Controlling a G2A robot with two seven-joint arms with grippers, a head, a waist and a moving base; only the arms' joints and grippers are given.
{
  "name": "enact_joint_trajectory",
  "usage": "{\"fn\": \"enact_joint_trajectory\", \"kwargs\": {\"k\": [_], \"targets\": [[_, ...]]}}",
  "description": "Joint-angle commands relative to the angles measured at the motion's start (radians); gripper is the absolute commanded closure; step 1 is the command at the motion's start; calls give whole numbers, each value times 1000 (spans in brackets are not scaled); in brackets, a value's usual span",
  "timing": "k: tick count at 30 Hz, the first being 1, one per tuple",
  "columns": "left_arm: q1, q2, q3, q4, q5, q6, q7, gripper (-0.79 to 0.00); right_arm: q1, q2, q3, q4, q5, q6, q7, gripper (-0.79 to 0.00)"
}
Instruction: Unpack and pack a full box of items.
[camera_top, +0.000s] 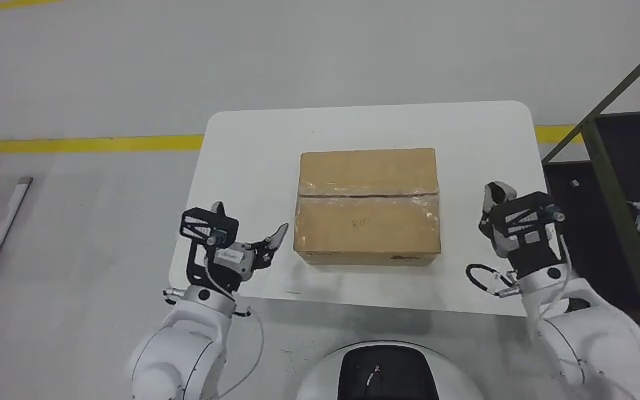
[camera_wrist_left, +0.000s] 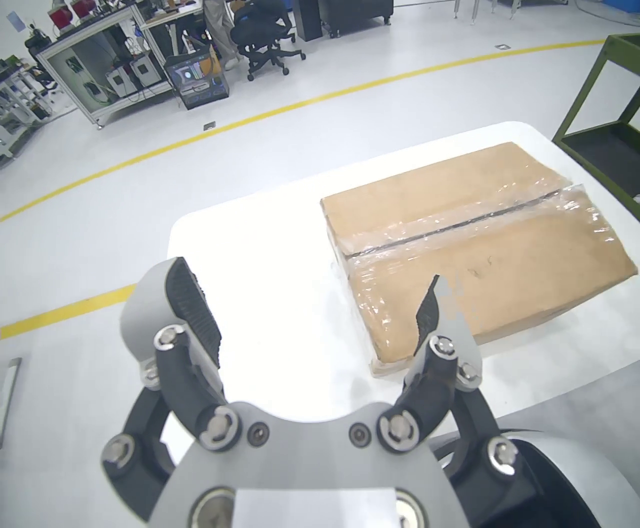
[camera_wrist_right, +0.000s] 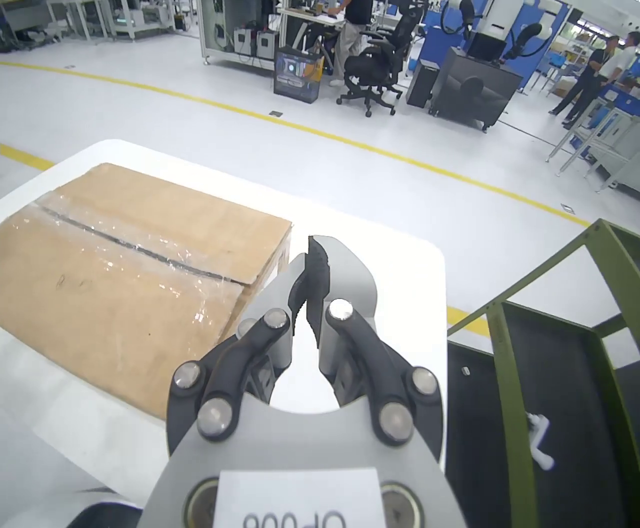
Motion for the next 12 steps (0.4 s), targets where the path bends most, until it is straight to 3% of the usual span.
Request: {"fn": "enact_joint_trajectory", "kwargs": {"k": [1,2,3,4,11,12], "targets": [[1,1,-1,-10,-7,-7,1,-785,-38,1,17,-21,23,-21,13,-135],[1,1,-1,-10,-7,-7,1,-785,-54,2,24,-22,37,-36,21,-751],[1,1,-1,-10,-7,-7,1,-785,-54,2,24,-22,37,-36,21,-751],[1,1,-1,-11,-8,-7,1,-785,-50,2,23,-24,31,-32,20,-17],[1,1,-1,-10,-7,-7,1,-785,-54,2,24,-22,37,-36,21,-467],[1,1,-1,-10,-7,-7,1,-784,-54,2,24,-22,37,-36,21,-498]]}}
